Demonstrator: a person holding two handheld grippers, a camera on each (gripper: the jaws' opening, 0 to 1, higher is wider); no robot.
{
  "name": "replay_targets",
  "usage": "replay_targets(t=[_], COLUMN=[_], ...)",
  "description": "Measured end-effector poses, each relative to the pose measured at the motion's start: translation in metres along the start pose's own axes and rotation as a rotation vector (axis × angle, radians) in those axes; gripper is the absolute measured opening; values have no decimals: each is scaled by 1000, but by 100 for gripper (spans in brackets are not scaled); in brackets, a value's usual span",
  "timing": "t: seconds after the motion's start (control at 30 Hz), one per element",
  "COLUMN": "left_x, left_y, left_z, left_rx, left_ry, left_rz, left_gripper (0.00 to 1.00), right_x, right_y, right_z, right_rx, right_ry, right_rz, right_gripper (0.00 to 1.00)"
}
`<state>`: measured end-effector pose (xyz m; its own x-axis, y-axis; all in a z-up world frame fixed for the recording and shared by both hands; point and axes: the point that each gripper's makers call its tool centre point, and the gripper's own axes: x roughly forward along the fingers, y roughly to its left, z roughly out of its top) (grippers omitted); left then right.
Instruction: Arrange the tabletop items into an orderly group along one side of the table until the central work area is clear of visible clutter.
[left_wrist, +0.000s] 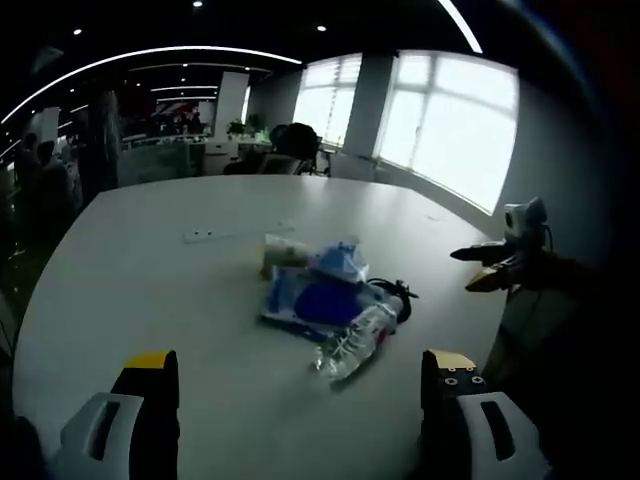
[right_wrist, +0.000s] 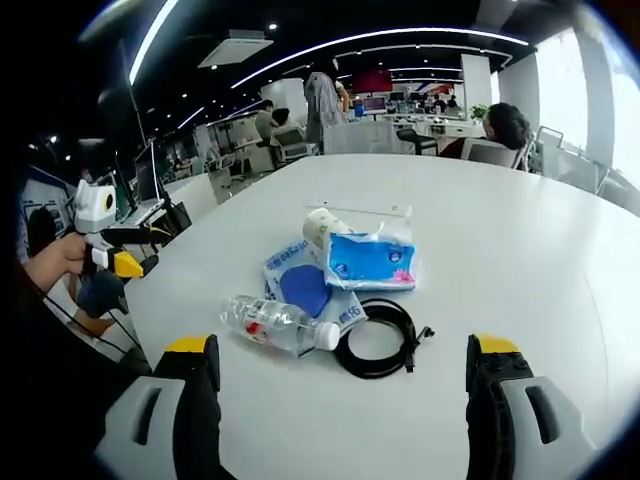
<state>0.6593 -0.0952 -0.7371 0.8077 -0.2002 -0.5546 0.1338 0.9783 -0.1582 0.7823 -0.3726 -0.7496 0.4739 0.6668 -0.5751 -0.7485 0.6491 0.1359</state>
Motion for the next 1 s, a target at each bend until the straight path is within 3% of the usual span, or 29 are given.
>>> replay_targets(t=[1.0], left_x=[-8], left_y=[-2], left_z=[1], left_rx=[-1], left_ry=[-11], left_rz=[11], left_gripper=[100], right_x=[-6], right_y=[2], right_z=[1], right_rx=[3], right_ry=[-8], right_rz=[-8], right_gripper=[99])
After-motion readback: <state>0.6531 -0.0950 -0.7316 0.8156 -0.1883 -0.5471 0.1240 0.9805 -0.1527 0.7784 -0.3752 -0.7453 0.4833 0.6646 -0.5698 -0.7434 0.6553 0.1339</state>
